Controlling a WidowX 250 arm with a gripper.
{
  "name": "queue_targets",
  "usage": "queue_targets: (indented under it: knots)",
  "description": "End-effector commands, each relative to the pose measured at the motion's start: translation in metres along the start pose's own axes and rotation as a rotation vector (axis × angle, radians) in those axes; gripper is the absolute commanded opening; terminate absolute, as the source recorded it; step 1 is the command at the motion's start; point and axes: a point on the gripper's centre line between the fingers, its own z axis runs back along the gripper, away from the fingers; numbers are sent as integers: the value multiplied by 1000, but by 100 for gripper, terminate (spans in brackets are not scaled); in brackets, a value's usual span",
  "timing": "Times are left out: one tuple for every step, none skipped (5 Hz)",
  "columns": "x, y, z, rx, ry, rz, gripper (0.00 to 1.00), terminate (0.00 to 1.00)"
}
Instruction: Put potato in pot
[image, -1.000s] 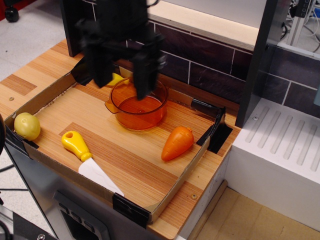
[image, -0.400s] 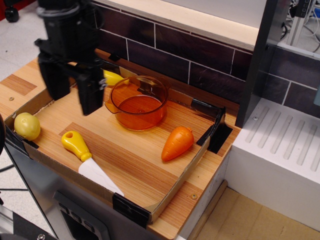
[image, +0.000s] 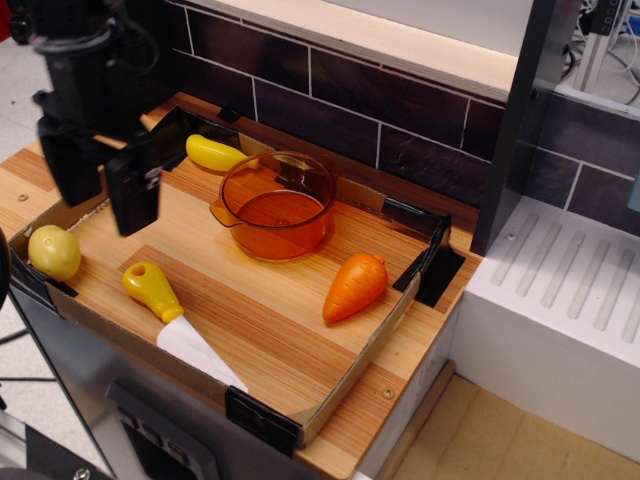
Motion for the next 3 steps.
queue_targets:
  knots:
    - [1, 35, -12, 39, -17, -10, 100, 0]
    - [3, 44, -23, 54, -18, -14, 100, 0]
    - [2, 47, -33, 57, -10, -17, 100, 0]
